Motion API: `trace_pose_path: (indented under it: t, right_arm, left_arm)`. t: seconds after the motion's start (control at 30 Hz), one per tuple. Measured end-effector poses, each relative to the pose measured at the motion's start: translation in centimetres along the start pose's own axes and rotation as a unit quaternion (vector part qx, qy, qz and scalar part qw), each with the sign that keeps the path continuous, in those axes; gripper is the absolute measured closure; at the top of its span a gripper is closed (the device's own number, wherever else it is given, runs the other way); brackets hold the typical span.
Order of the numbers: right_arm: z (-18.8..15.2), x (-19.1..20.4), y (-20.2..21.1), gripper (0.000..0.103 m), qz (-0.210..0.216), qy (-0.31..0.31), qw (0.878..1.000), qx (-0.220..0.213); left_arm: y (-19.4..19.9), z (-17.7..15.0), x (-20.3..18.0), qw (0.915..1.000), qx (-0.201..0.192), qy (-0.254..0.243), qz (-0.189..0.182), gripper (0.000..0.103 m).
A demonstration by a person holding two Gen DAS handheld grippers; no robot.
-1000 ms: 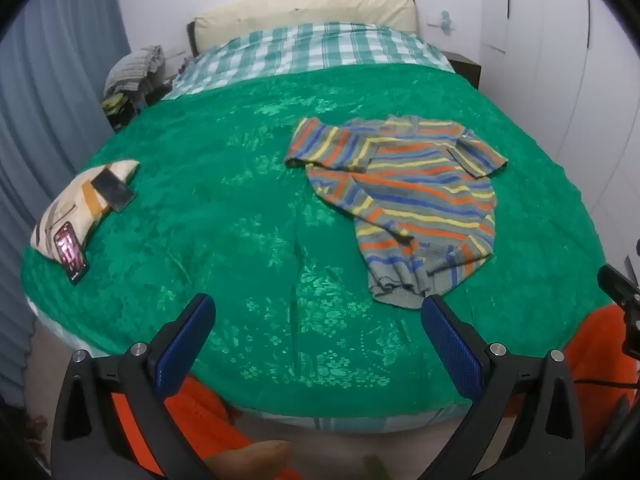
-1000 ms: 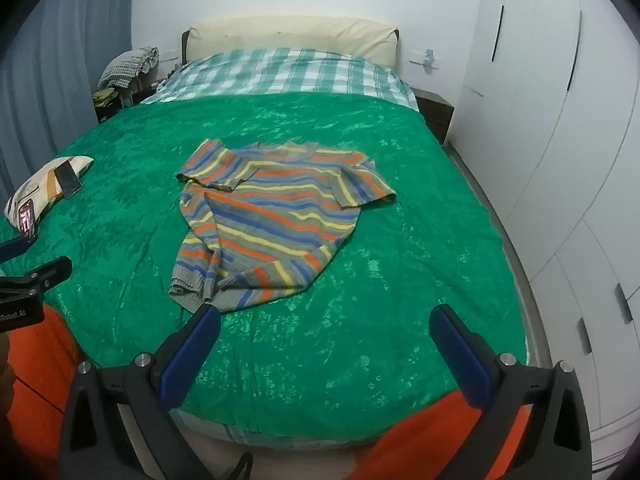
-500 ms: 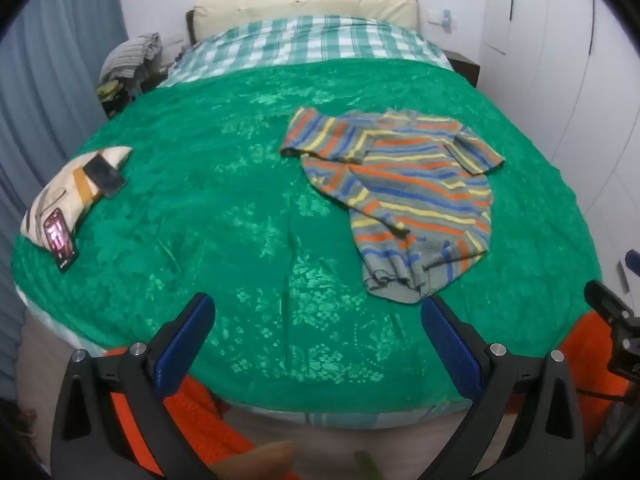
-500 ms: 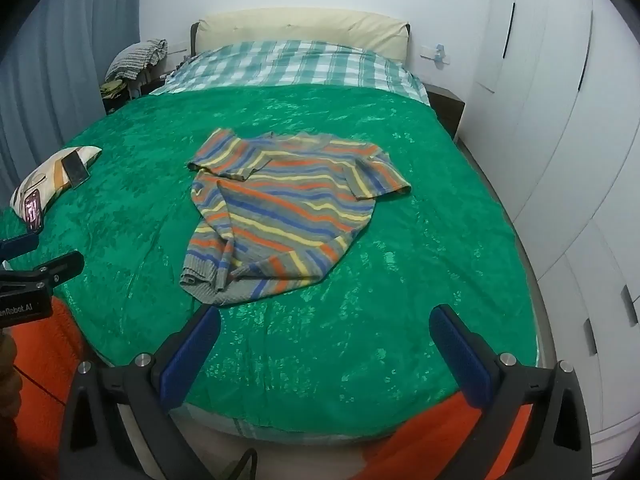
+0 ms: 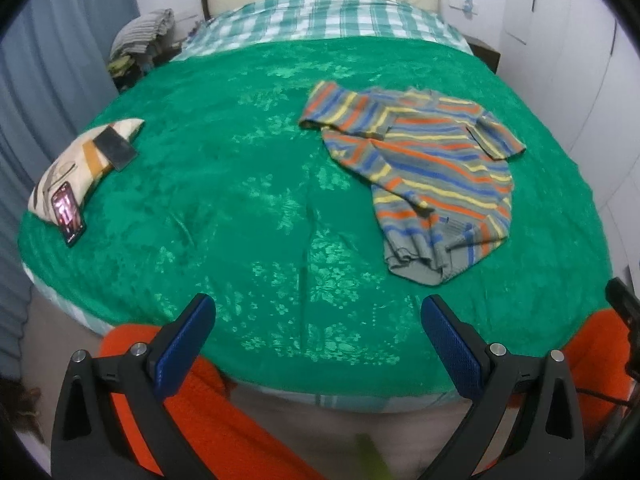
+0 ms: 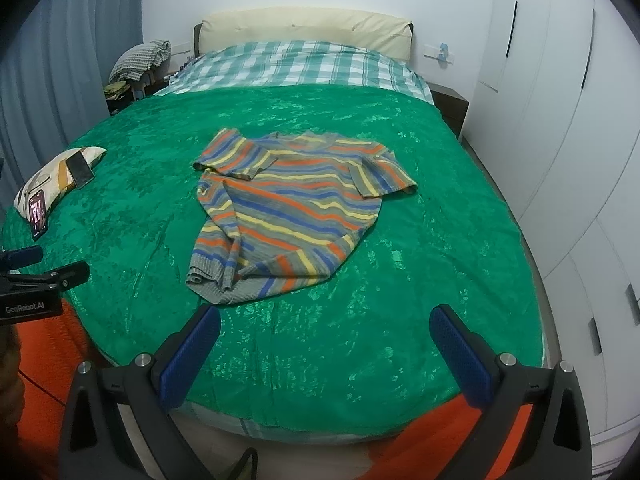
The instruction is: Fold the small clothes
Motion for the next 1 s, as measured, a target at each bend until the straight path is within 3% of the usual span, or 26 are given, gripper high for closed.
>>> trace_pose_path:
  t: [0.27,0.63,1.0]
  right_arm:
    - [-0.4,-0.7,-0.2,0.0,0.001,-0.014,1.0,0.006]
    - [-1.2,-1.8,-1.5,0.0,0.012,-0.039,0.999,0.026]
    - [-1.5,-1.6,-1.8,0.0,0.021,-0.042,0.998,0.03]
  left_arm:
    - [-0.4,0.4,1.5,0.9998,-0.001,0.015,0.011,0.0]
    - [-0.9,0.0,-1.4,0.9987,0.009,-0.017,-0.048,0.0]
    - [-0.2,-0.4,-2.7,0.9971,0.005,-0.025,-0.072,0.0]
Point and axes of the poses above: each gripper's, at about its wrist camera, not at the fingertips, and y roughly against the way its jaws point, x to its left, z to its top, the point moved 9 cm from there along -y, roughly the way its jaws point, and after that the axes turned 3 degrees about y, right-handed, at the moved point
